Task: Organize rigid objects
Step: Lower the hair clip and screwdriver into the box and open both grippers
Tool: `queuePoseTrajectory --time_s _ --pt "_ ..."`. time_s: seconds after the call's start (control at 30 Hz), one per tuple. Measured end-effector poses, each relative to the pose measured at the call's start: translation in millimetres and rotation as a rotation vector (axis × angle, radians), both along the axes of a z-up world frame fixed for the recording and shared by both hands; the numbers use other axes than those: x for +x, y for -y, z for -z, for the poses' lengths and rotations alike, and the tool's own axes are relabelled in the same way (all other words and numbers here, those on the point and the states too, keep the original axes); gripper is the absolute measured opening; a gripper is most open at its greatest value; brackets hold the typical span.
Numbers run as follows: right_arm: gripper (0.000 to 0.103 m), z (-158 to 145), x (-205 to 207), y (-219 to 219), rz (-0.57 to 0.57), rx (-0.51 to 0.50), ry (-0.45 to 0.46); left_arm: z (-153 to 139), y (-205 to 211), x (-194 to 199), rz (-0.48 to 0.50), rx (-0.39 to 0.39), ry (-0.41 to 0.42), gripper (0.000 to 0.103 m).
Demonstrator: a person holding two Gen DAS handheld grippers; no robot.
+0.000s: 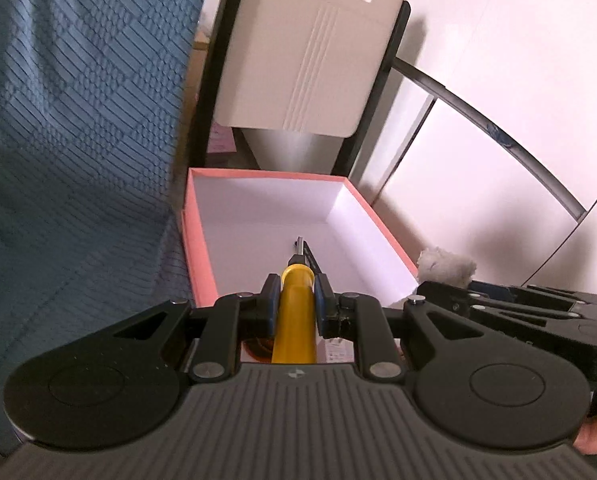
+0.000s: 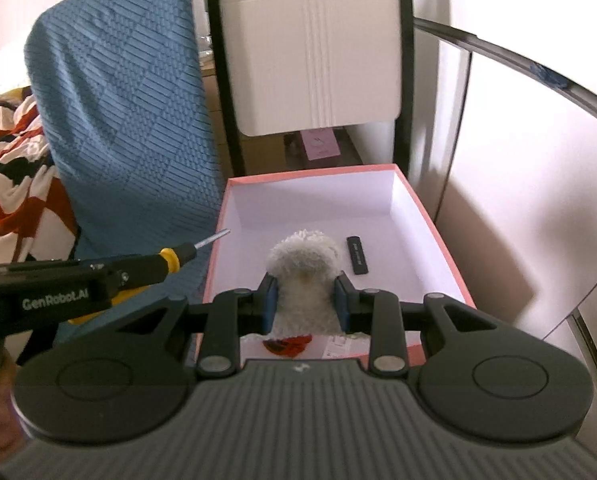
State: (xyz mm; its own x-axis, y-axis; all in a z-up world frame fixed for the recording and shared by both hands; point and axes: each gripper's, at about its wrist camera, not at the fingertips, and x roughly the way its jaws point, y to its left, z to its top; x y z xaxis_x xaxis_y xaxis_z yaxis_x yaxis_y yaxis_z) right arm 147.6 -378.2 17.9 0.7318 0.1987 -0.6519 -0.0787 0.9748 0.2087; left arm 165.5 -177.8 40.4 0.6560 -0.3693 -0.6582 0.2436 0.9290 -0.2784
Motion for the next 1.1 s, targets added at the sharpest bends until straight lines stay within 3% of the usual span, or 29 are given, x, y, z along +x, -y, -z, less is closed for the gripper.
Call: queuePoseTrajectory --time_s 0.8,1.1 --pt "0.033 76.8 79.9 45.3 0.017 0.037 -0.164 82.9 40.1 107.6 -0.015 0.003 -0.218 0.021" --pt "0.033 114.4 100.7 47.9 0.0 0.041 -0.239 108.8 48.1 127.1 0.0 0.03 -0.294 0.022"
